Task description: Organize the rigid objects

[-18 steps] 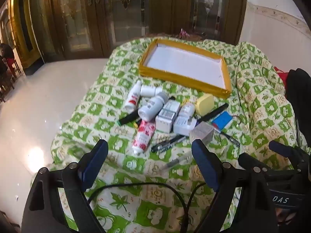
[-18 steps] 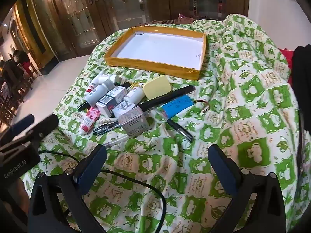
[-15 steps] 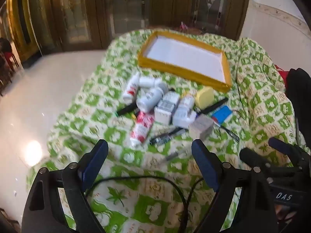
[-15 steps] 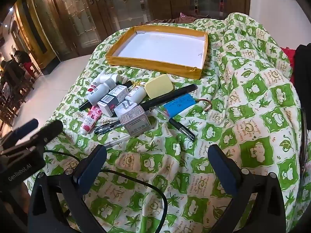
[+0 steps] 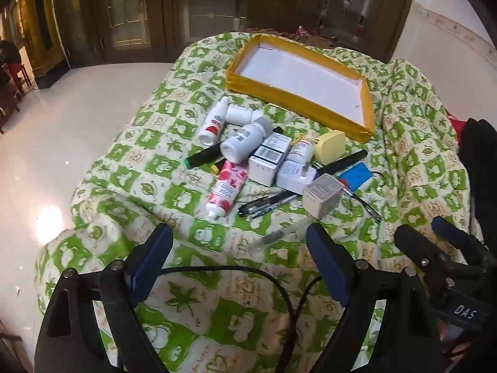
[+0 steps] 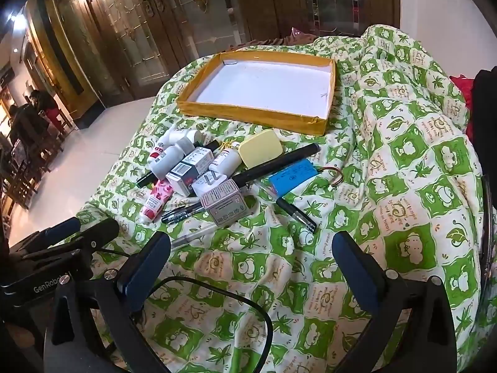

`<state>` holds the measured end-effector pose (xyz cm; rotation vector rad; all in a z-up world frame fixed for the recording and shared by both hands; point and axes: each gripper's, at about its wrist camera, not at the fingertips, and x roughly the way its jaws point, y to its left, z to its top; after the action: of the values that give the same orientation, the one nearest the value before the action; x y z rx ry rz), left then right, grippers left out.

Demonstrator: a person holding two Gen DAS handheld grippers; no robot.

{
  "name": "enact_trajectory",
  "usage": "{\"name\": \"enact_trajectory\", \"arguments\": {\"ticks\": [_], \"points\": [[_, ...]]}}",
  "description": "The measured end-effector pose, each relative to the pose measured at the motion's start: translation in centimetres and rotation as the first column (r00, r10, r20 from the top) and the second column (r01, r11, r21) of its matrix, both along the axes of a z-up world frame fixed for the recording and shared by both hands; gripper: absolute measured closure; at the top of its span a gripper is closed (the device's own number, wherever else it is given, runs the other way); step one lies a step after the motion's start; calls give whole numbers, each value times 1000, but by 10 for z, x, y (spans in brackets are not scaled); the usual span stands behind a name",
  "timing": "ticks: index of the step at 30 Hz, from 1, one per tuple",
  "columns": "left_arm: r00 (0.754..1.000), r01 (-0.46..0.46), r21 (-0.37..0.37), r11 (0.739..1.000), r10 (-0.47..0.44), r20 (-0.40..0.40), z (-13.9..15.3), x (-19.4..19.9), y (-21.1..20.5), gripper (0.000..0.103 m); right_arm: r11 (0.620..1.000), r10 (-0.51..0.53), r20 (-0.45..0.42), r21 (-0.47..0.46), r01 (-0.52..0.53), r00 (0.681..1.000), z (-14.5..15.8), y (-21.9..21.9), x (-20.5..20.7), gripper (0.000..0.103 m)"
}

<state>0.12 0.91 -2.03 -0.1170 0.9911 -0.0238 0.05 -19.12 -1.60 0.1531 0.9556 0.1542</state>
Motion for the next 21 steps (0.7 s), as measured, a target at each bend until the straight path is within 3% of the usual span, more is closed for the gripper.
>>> {"name": "enact_trajectory", "arguments": {"ticks": [3,6,15,21], "points": [[999,11,-17,1000,-10,42,2,-5,-3,15,1000,1,-5,0,-1,1000,-2,-1,1,1],[999,29,-27,999,-28,33,2,-6,-10,15,1000,0,-9,5,0,1000,-3,-3,2,1],[994,64,96,993,-72,80,5,-6,-25,15,1000,1,1,4,-1,1000,-7,-7,4,1],[993,64,105,992,-73,91,2,-8,-23,15,1000,19,8,-17,-18,1000,-9,-4,4,1]]}}
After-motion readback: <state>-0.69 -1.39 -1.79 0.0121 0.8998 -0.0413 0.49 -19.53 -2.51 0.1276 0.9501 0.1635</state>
